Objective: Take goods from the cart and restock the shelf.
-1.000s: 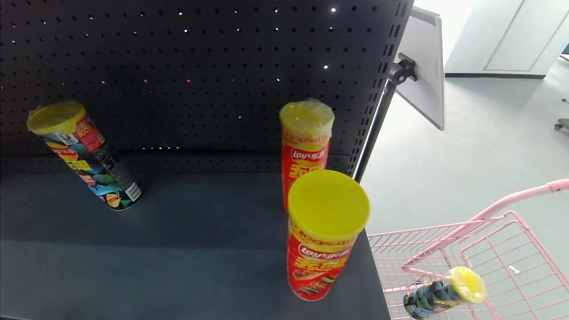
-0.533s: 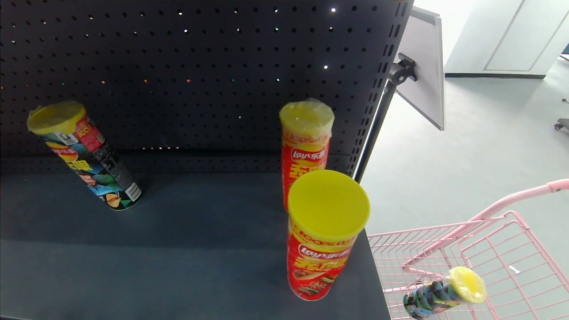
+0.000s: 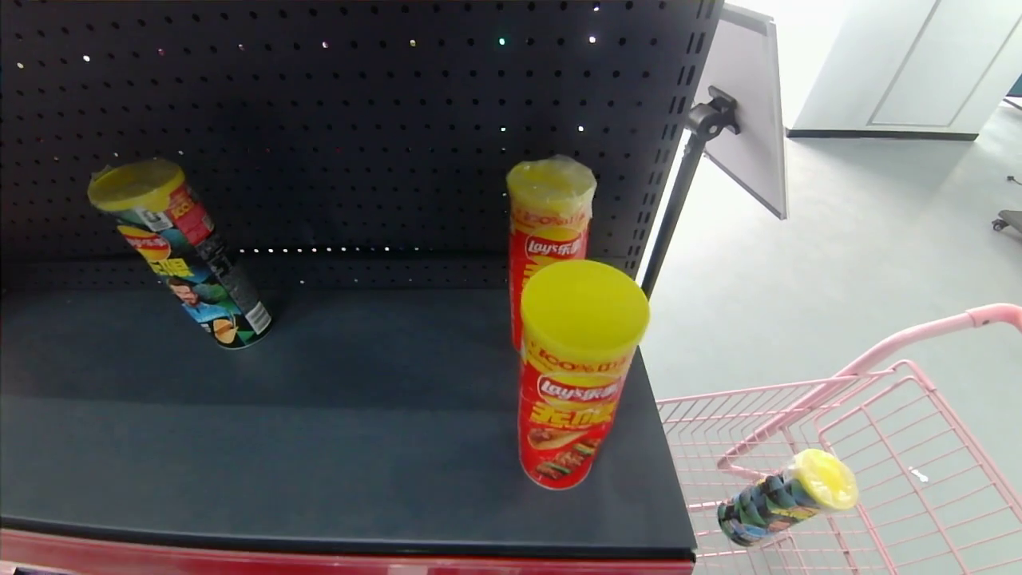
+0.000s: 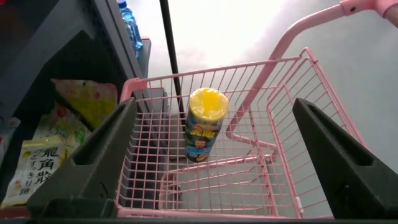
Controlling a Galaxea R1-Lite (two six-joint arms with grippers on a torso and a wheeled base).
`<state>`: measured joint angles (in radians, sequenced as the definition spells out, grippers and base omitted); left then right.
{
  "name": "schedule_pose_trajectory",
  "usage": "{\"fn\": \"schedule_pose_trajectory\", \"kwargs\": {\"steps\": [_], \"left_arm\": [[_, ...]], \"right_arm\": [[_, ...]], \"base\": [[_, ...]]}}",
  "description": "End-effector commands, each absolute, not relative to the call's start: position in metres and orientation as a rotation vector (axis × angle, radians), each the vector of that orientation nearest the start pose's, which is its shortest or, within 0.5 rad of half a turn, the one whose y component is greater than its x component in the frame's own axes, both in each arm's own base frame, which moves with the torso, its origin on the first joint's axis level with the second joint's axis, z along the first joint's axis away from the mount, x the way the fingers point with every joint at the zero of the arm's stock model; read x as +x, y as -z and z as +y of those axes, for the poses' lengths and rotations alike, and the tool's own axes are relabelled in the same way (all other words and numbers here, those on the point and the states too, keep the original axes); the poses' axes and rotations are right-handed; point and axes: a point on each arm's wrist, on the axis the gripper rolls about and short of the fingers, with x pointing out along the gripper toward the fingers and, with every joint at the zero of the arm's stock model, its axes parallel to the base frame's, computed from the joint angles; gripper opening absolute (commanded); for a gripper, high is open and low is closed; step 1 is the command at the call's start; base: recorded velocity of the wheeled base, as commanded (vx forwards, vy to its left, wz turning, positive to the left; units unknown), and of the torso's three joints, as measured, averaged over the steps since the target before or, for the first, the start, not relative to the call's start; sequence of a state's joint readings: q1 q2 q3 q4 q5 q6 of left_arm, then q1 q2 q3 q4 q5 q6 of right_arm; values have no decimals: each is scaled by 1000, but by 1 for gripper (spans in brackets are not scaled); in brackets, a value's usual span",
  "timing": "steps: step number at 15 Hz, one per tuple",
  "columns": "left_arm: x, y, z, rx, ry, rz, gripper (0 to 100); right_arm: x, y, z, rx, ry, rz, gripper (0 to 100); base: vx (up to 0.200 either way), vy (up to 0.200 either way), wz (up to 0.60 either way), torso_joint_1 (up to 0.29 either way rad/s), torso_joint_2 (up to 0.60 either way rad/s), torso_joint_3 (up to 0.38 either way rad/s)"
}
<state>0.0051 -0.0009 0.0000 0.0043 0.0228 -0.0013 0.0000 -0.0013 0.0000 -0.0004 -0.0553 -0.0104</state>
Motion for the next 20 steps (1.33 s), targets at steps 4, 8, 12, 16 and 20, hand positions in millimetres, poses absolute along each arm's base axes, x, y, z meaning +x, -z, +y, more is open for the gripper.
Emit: {"fn": "schedule_pose_trajectory", "kwargs": {"steps": [4, 8, 12, 16, 20], "left_arm": [[-23, -75, 0, -1, -29, 5, 100], [-23, -75, 0, -1, -29, 5, 100], [-23, -75, 0, -1, -29, 5, 100], [-23, -75, 0, -1, -29, 5, 100], [-23, -75, 0, 2, -29, 3, 100]], "right_arm": [[-23, -75, -1, -11, 55, 0, 100], [-23, -75, -1, -11, 55, 0, 100], [-23, -76, -1, -11, 55, -1, 100], [-23, -75, -1, -11, 55, 0, 100], [-23, -75, -1, -11, 55, 0, 100]], "base": [[-200, 0, 0, 4, 0, 0], [-100, 0, 0, 1, 1, 1], [0, 0, 0, 0, 0, 0], [0, 0, 0, 0, 0, 0], [0, -100, 0, 1, 1, 1]]}}
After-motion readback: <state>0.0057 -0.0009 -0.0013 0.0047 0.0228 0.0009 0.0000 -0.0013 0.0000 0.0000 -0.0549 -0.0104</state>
